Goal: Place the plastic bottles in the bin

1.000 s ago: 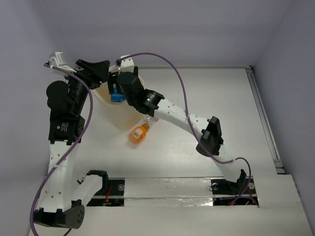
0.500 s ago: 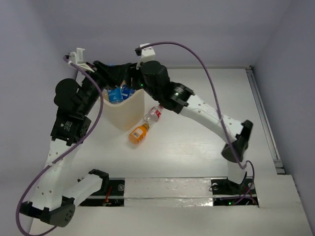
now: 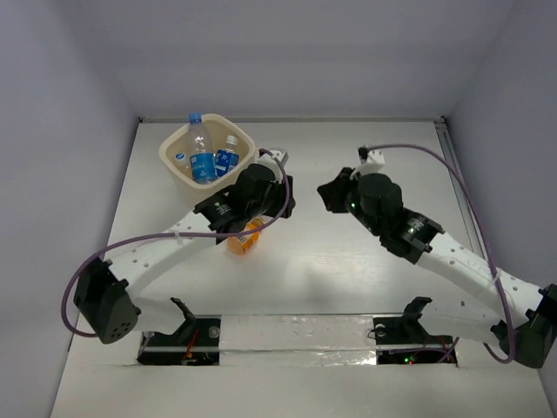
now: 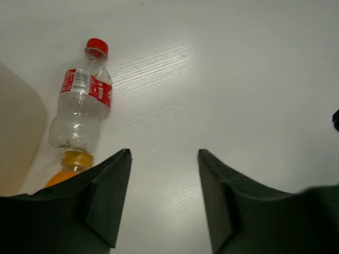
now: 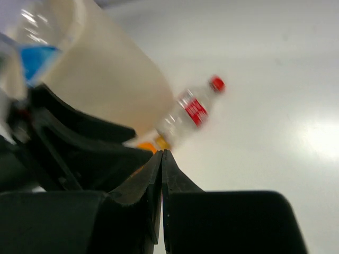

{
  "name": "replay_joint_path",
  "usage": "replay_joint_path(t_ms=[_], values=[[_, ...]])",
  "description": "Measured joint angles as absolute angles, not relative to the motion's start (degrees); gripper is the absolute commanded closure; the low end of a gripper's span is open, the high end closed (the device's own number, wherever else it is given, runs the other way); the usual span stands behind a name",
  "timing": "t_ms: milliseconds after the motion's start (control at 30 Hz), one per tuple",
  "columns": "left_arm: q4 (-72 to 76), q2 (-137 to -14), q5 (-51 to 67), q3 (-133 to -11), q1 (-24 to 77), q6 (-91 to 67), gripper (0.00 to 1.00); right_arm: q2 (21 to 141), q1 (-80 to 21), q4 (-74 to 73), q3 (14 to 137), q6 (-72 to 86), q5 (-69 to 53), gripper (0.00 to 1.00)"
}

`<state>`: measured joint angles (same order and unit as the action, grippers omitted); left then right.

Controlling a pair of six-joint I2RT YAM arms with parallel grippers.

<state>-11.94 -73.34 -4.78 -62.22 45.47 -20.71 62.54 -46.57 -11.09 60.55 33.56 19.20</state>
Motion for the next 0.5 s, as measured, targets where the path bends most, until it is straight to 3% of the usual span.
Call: replay_joint_path(t_ms=[33,133,200,500], values=[[-11.94,-74.72,-5.63,-61.95,45.89,-20.58,0.39,61.17,-46.48,-11.42,56.77,35.09,19.0,0.93],[-11.31,-78.83,-8.73,-61.93,46.59,-20.56,0.21,58.0,-46.09,-12.99,48.6,39.35,18.59,0.91],[-10.76,-82.3,-10.83,-62.52,46.65,-20.6,0.15,55.35,-46.09,-14.5,44.53,42.19,18.5,0.88],[-10.76,-103.7,-16.45,-74.46,46.48,-19.51,0.13,38.39,-46.09,-17.58,34.98,49.5,15.9,0.68]])
